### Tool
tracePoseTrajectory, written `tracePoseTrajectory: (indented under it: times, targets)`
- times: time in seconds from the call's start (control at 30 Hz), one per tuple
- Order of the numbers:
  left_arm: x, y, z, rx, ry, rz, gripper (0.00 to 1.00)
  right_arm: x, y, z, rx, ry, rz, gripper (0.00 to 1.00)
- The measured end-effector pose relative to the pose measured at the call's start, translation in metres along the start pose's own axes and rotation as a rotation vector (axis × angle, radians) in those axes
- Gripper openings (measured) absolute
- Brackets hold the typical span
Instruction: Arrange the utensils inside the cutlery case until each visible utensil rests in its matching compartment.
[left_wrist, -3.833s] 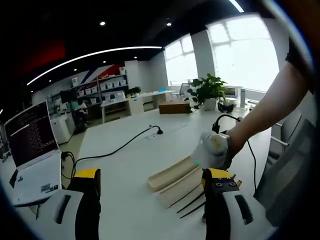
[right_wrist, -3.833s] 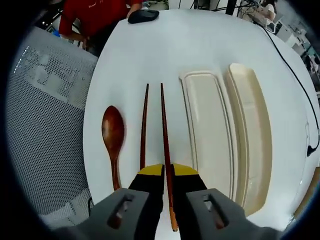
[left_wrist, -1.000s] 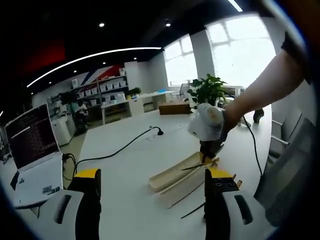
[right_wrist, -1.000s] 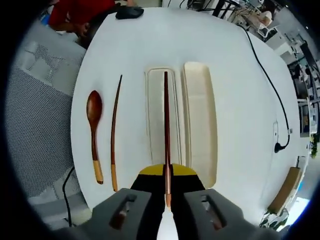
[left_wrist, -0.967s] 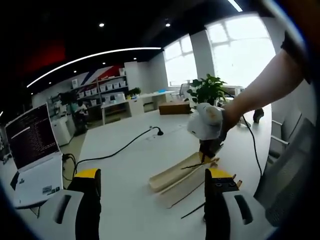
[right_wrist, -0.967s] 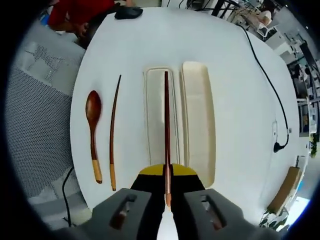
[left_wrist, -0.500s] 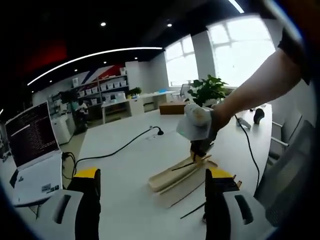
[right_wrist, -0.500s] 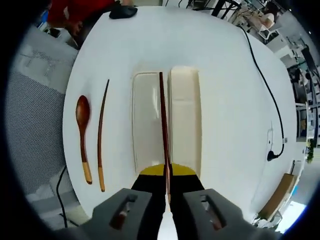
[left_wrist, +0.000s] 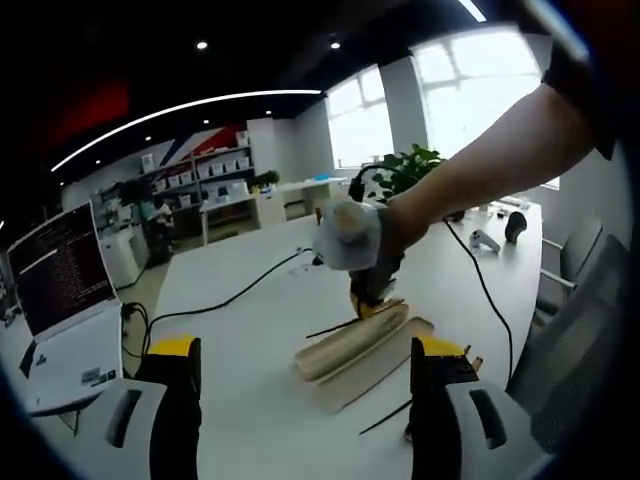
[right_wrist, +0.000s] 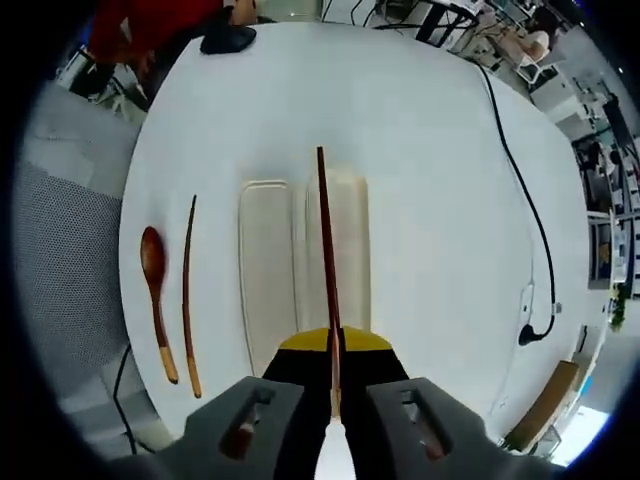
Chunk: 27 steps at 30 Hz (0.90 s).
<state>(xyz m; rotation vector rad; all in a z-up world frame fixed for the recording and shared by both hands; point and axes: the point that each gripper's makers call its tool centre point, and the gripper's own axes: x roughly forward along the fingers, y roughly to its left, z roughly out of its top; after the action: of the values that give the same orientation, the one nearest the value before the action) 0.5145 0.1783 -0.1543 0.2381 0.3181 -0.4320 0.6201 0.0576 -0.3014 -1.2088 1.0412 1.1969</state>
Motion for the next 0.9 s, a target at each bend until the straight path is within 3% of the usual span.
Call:
tracePoseTrajectory:
  times: [0.57, 0.9]
  targets:
    - [0.001, 0.000, -0.003, -0.014, 0.003, -0.002, 0.89, 0.043, -0.007, 0.003, 0.032, 0.006, 0.049, 0.00]
    - [0.001, 0.002, -0.002, -0.029, 0.002, 0.001, 0.89, 0.045, 0.001, -0.002, 0.054, -0.016, 0.072, 0.00]
